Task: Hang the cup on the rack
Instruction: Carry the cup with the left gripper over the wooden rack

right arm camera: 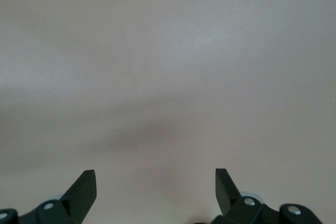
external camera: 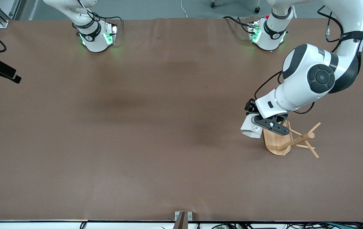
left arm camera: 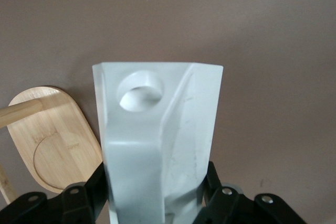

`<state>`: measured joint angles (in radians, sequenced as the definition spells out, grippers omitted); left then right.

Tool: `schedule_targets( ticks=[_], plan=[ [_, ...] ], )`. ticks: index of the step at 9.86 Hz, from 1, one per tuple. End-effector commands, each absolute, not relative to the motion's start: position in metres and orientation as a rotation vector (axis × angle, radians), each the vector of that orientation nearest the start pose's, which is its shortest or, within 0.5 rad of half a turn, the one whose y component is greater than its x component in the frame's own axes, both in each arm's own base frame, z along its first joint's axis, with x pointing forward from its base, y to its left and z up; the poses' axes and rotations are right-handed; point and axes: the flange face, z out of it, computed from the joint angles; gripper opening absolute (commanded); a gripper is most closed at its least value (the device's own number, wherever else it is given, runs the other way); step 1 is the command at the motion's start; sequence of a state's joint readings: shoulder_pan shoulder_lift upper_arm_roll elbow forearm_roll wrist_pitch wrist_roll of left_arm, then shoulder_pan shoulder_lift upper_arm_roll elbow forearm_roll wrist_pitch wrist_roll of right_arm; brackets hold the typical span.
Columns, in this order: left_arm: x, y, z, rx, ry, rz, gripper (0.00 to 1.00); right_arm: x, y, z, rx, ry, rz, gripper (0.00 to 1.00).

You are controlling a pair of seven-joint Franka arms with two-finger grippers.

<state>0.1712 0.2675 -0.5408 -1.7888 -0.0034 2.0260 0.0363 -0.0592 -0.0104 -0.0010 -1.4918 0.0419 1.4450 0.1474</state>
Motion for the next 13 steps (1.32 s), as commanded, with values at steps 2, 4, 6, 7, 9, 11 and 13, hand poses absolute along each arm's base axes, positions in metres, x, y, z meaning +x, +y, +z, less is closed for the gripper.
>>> schedule_targets(
  ticks=[2, 4, 6, 7, 9, 11, 13],
  plan=[
    [0.570, -0.167, 0.396, -3.246, 0.615, 0.047, 0.01, 0.534, -0.032, 0.658, -3.118, 0.313, 0.068, 1.00],
    [0.564, -0.161, 0.388, -3.267, 0.580, 0.077, 0.01, 0.535, -0.038, 0.661, -3.193, 0.325, 0.047, 1.00],
    [0.567, -0.145, 0.385, -3.272, 0.547, 0.082, 0.01, 0.537, -0.042, 0.660, -3.192, 0.334, 0.040, 1.00],
    [0.570, -0.135, 0.384, -3.273, 0.530, 0.078, 0.01, 0.539, -0.043, 0.659, -3.189, 0.334, 0.016, 1.00],
    [0.574, -0.130, 0.383, -3.266, 0.525, 0.055, 0.01, 0.542, -0.042, 0.659, -3.174, 0.272, -0.020, 1.00],
    [0.578, -0.120, 0.384, -3.266, 0.499, 0.046, 0.01, 0.541, -0.047, 0.660, -3.172, 0.284, -0.018, 1.00],
    [0.582, -0.114, 0.379, -3.273, 0.529, 0.048, 0.00, 0.539, -0.043, 0.660, -3.173, 0.292, 0.001, 1.00]
  ],
)
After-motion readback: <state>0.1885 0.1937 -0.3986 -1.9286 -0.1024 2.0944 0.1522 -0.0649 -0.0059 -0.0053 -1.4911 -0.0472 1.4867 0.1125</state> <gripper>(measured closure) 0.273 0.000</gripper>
